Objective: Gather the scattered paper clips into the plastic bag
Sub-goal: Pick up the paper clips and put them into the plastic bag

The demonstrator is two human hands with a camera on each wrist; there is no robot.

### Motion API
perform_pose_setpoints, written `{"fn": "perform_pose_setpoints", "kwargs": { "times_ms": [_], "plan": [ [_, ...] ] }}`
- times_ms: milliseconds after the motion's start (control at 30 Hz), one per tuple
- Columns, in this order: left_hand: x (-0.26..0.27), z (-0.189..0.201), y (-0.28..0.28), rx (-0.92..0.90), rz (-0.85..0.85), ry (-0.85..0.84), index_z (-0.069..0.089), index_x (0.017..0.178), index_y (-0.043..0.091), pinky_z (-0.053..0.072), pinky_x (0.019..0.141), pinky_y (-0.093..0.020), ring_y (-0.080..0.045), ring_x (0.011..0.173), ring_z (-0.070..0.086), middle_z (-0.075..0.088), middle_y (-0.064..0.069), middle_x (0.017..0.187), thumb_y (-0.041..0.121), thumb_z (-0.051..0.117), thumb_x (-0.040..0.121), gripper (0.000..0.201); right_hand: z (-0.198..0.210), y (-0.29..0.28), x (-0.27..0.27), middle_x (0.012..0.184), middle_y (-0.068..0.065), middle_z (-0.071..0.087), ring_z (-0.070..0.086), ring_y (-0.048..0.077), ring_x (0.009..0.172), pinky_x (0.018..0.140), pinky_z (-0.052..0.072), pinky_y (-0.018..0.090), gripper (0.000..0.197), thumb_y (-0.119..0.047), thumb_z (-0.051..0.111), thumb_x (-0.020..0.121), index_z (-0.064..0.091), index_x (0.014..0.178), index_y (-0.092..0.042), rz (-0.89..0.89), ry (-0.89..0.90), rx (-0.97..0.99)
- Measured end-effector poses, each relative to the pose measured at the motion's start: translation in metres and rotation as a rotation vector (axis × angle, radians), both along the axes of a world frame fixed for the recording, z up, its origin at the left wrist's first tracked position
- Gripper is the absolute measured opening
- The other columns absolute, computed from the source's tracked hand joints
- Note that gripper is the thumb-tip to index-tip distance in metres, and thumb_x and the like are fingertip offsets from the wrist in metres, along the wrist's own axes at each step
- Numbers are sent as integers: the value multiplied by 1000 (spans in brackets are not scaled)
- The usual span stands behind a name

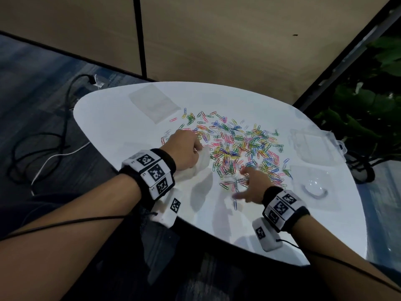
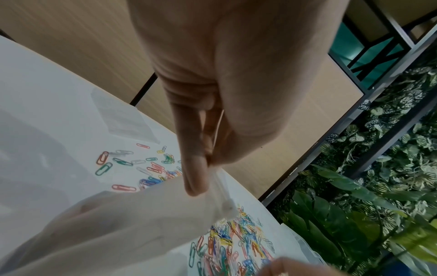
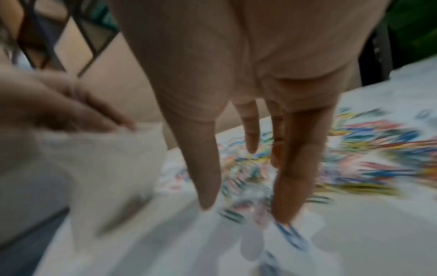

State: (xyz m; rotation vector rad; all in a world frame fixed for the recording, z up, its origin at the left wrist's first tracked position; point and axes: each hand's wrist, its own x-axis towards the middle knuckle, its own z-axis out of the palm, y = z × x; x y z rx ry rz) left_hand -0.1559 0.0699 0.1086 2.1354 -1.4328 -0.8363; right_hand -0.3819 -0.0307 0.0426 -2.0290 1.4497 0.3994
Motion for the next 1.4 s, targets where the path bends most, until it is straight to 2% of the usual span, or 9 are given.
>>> {"fn": "perform_pose_setpoints", "kwargs": {
  "times_ms": [100, 367, 500, 600, 767, 1067, 1167, 1267, 1400],
  "plan": [
    [3, 0, 0, -3, 18, -11, 75, 109, 10, 57, 88, -35, -21, 76, 65, 73, -9, 101, 2, 57, 87, 29, -25, 13, -15, 127, 10, 50, 60, 26, 101, 85, 51, 33, 88, -32, 89, 62, 39, 132, -17, 5, 129, -8],
    [9, -3, 3, 25, 30, -12, 77, 103, 16, 57, 85, -32, -23, 85, 69, 73, -6, 91, 4, 60, 84, 28, -57, 6, 20, 113, 10, 60, 60, 21, 87, 77, 54, 29, 50, -16, 78, 71, 56, 115, -19, -220, -181, -208],
    [14, -4, 3, 28, 31, -17, 77, 102, 16, 58, 87, -35, -21, 77, 67, 75, -6, 83, 5, 59, 84, 27, -54, -5, 33, 133, 11, 37, 58, 28, 103, 94, 52, 35, 62, -24, 75, 80, 46, 134, -24, -53, -136, -324],
    [15, -5, 2, 26, 26, -15, 77, 102, 15, 58, 87, -36, -20, 75, 67, 74, -6, 82, 4, 58, 85, 28, -56, -10, 43, 145, 11, 34, 49, 34, 120, 99, 47, 41, 50, -21, 63, 90, 49, 137, -26, 170, -17, -428],
    [13, -7, 2, 36, 2, -17, 75, 105, 13, 58, 86, -36, -19, 68, 66, 74, -9, 86, 3, 55, 86, 30, -58, -13, 47, 100, 13, 64, 61, 30, 92, 76, 49, 30, 22, -10, 55, 92, 72, 106, -8, 290, -46, -496],
    [9, -10, -1, 65, -11, -5, 73, 110, 11, 59, 86, -36, -23, 78, 72, 73, -12, 98, 4, 54, 87, 30, -35, -31, 27, 82, 0, 76, 70, 15, 73, 79, 59, 28, 8, -16, 79, 78, 80, 86, -16, -413, -453, -107],
    [6, -9, -3, 68, 1, 13, 72, 111, 10, 59, 86, -35, -20, 71, 74, 75, -12, 86, 2, 53, 88, 30, -11, -27, 36, 95, 18, 75, 72, 27, 84, 87, 58, 36, 13, -4, 78, 78, 77, 91, -5, -628, -795, 241],
    [1, -9, -5, 70, 4, 32, 72, 109, 7, 60, 83, -32, -18, 67, 74, 75, -12, 74, -1, 52, 87, 31, 16, -13, 51, 102, 24, 71, 71, 25, 86, 82, 59, 28, 26, 4, 71, 81, 68, 106, 11, -647, -1046, 564],
    [-4, -12, -5, 38, 13, 50, 72, 107, 7, 59, 77, -28, -17, 64, 74, 73, -6, 72, 3, 58, 88, 24, 25, 11, 72, 90, 22, 71, 72, 21, 77, 71, 59, 22, 21, 11, 63, 85, 64, 105, 17, -606, -1030, 708]
  ]
}}
